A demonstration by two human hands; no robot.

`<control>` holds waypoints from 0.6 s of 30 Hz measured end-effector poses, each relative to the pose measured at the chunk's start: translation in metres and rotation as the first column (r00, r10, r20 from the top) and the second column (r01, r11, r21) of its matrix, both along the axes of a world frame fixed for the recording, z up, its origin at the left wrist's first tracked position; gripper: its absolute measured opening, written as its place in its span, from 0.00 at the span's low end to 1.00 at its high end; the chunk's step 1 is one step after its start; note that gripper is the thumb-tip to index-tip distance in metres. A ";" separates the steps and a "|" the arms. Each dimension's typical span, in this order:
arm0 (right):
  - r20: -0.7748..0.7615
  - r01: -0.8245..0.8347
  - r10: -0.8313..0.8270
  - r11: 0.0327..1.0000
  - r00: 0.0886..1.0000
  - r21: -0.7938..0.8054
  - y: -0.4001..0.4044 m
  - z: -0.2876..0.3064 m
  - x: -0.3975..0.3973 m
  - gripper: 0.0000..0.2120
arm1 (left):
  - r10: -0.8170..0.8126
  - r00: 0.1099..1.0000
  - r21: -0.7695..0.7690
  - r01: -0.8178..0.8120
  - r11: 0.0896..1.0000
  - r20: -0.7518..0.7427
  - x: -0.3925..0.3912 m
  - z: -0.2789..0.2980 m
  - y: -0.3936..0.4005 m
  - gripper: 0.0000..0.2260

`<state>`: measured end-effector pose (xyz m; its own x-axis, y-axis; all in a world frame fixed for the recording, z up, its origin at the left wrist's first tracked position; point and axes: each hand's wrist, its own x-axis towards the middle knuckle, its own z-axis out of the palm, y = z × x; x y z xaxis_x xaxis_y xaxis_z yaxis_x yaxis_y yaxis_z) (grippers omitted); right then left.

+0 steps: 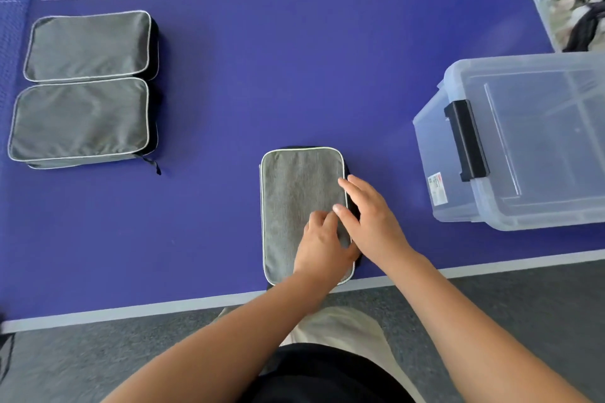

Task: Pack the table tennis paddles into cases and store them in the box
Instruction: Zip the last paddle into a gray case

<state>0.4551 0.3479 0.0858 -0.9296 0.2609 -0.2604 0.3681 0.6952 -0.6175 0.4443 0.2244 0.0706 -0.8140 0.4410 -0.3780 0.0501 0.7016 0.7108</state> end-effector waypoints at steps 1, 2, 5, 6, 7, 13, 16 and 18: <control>0.048 0.052 -0.050 0.998 0.998 -0.042 0.001 -0.007 -0.002 0.27 | 0.005 0.995 -0.040 -0.009 0.999 -0.100 -0.002 -0.002 -0.005 0.21; 0.102 0.111 -0.103 0.991 0.989 -0.074 0.002 -0.013 -0.005 0.30 | 0.048 0.978 -0.078 -0.065 0.995 -0.205 -0.005 -0.006 -0.013 0.23; 0.294 0.234 -0.195 0.967 0.936 -0.103 0.003 -0.028 -0.010 0.38 | 0.336 0.935 -0.243 -0.354 0.903 -0.112 -0.017 -0.013 -0.043 0.35; 0.326 0.242 -0.198 0.965 0.925 -0.099 0.002 -0.032 -0.011 0.38 | 0.416 0.909 -0.277 -0.399 0.874 0.004 -0.020 -0.015 -0.052 0.39; 0.332 0.233 -0.189 0.967 0.924 -0.098 0.000 -0.035 -0.012 0.37 | 0.458 0.882 -0.265 -0.418 0.869 0.111 -0.022 -0.016 -0.057 0.42; 0.301 0.229 -0.177 0.962 0.937 -0.150 0.000 -0.037 -0.022 0.35 | 0.481 0.834 -0.169 -0.451 0.877 0.271 -0.015 -0.013 -0.045 0.48; 0.302 0.207 -0.147 0.962 0.942 -0.176 0.006 -0.037 -0.027 0.35 | 0.491 0.811 -0.186 -0.454 0.871 0.318 -0.009 -0.010 -0.041 0.49; 0.325 0.204 -0.125 0.954 0.938 -0.221 0.008 -0.036 -0.028 0.37 | 0.493 0.801 -0.184 -0.457 0.870 0.340 -0.005 -0.011 -0.043 0.49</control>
